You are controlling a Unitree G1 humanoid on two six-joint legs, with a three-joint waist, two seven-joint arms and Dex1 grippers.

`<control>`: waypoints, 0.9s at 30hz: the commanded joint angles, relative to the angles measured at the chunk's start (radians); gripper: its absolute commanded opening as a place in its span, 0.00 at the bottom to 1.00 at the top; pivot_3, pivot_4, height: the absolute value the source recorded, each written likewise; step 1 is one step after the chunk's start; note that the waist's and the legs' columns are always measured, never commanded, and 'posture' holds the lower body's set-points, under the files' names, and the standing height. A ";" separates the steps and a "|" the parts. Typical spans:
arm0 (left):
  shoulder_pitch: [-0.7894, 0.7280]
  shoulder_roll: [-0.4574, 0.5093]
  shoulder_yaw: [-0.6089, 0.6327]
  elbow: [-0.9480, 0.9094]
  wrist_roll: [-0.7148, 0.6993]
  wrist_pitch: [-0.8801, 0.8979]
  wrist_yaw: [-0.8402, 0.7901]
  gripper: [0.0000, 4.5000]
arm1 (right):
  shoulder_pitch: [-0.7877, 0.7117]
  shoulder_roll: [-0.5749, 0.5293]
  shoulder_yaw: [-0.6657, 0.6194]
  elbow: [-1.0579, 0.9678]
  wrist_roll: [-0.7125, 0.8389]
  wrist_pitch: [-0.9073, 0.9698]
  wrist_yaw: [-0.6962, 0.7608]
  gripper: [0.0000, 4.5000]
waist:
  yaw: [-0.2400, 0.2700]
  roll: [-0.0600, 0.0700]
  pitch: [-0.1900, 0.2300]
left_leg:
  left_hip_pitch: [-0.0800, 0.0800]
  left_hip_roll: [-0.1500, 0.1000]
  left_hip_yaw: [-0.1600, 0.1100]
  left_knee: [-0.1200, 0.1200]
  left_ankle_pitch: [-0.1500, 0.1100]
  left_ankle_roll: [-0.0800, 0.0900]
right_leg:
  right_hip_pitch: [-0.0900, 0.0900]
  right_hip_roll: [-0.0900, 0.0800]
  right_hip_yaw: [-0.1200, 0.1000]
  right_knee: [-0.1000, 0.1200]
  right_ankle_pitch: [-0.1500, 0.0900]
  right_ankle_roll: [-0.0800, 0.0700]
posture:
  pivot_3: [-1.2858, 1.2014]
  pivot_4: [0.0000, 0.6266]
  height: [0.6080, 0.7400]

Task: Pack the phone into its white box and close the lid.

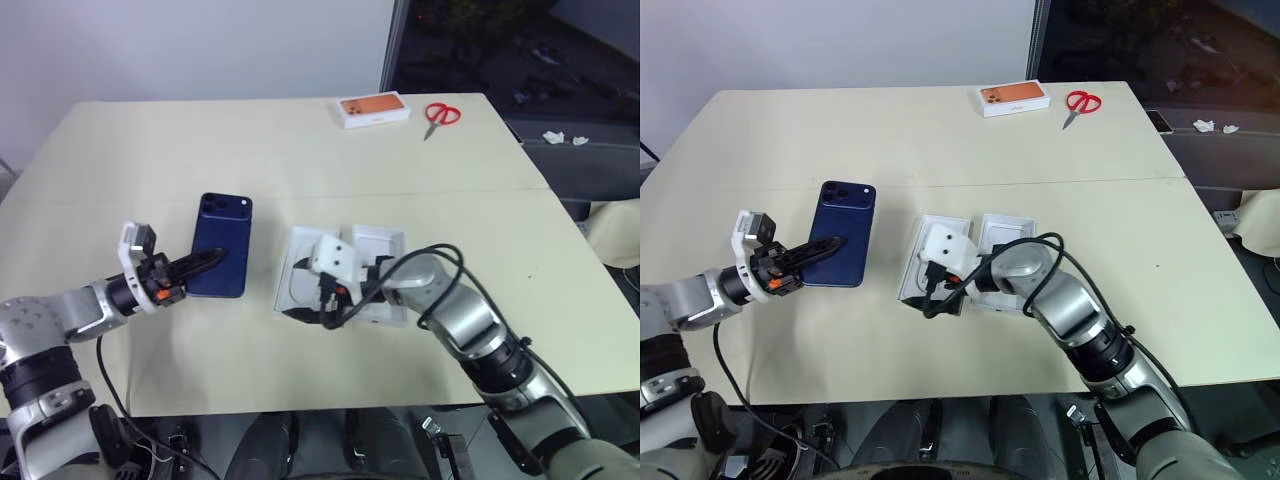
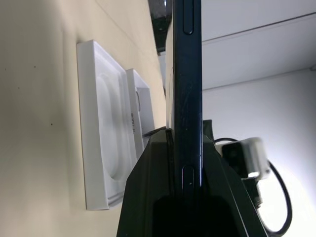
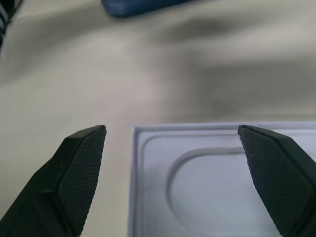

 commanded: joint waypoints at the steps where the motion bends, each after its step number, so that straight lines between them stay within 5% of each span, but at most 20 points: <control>1: 0.005 0.024 0.030 -0.012 -0.034 -0.021 -0.029 0.00 | -0.013 -0.012 0.035 0.014 -0.013 -0.001 0.020 1.00 | 0.000 0.000 0.000 | 0.000 0.000 0.000 0.000 0.000 0.000 | 0.000 0.000 0.000 0.000 0.000 0.000 | 0.52 0.24 1.00; 8: 0.013 0.050 0.034 -0.010 -0.035 -0.021 -0.027 0.00 | -0.009 -0.036 0.073 0.044 -0.060 -0.077 0.034 1.00 | -0.012 0.000 0.000 | 0.000 0.000 0.000 0.000 0.000 0.000 | -0.001 0.000 0.000 0.000 0.000 0.000 | 0.52 0.24 1.00; 11: 0.012 0.057 0.032 -0.014 -0.037 -0.018 -0.022 0.00 | 0.013 -0.056 0.078 0.040 -0.069 -0.108 0.045 0.82 | -0.017 0.000 0.000 | 0.000 0.000 0.000 0.000 0.000 0.000 | 0.000 0.000 0.000 0.000 0.000 0.000 | 0.52 0.24 1.00; 13: 0.014 0.062 0.031 -0.015 -0.037 -0.012 -0.020 0.00 | 0.028 -0.069 0.086 0.047 -0.085 -0.143 0.050 0.61 | -0.019 0.000 0.000 | 0.000 0.000 0.000 0.000 0.000 0.000 | -0.001 0.000 0.000 0.000 0.000 0.000 | 0.52 0.24 1.00; 27: 0.018 0.057 0.033 -0.025 -0.046 0.000 -0.005 0.00 | 0.033 -0.072 0.119 0.102 -0.167 -0.250 0.098 0.61 | -0.019 -0.001 0.000 | 0.000 0.001 0.000 0.000 0.000 0.000 | 0.000 0.001 0.000 0.001 0.000 0.000 | 0.52 0.24 1.00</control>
